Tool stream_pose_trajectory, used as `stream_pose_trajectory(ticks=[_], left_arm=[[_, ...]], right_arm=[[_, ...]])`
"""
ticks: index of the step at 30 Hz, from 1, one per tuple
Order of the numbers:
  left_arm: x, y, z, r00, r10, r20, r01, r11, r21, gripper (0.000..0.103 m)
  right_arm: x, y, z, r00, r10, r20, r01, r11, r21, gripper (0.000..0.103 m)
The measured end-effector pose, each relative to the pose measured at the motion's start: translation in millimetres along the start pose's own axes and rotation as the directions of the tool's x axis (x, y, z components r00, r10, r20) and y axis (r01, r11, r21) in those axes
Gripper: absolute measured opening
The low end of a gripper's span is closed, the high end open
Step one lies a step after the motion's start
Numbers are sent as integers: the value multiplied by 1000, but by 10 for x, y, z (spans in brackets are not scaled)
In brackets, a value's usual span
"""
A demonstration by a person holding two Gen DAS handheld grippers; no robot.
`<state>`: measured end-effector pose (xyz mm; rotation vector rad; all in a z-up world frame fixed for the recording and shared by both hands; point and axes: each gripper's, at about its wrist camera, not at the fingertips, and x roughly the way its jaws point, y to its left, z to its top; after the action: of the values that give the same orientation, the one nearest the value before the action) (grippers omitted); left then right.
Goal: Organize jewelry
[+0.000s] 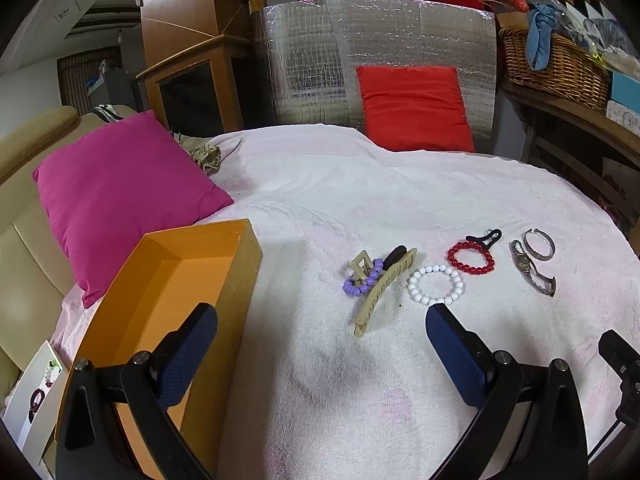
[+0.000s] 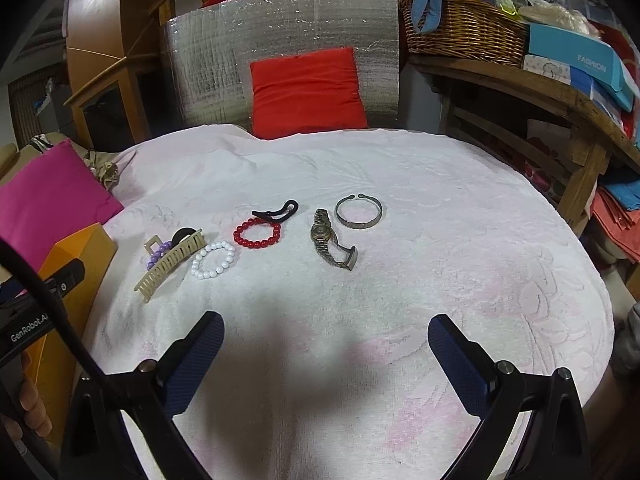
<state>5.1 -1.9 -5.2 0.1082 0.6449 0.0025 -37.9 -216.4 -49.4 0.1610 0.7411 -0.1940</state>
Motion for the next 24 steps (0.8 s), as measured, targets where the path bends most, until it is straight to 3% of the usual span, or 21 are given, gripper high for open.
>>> stream_pose_trajectory(ticks=[24], left_arm=[[22, -8, -22, 1000, 10, -8, -10, 1000, 11, 103]], right_arm=[[-33, -1, 15, 1000, 12, 7, -12, 1000, 6, 103]])
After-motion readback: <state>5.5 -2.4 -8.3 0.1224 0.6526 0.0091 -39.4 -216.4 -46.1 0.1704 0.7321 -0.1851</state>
